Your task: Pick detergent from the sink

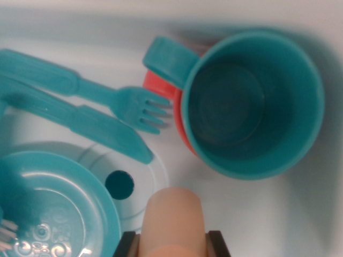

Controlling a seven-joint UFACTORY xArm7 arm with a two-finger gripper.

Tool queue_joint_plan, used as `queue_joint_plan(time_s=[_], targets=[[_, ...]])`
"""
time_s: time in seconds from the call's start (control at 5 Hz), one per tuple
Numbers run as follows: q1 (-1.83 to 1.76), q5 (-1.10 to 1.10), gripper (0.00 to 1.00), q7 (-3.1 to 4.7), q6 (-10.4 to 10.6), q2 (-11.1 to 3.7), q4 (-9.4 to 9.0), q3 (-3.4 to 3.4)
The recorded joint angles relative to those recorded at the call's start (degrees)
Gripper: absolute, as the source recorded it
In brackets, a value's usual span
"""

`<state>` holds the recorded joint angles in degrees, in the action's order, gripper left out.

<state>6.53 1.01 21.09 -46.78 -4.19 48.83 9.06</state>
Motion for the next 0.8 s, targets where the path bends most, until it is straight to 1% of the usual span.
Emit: queue_joint_plan(time_s=[0.2, 0.4, 0.6, 0.8], targets=[[-0.02, -0.06, 1.0, -0.05, -1.5, 0.35, 1.15, -0.01], [-0.02, -0.06, 1.0, -0.05, -1.5, 0.35, 1.15, -0.01], [-0.03, -0.14, 1.0, -0.11, -3.26, 0.77, 2.5, -0.02], [-0.03, -0.14, 1.0, -0.11, -3.26, 0.77, 2.5, -0.02]])
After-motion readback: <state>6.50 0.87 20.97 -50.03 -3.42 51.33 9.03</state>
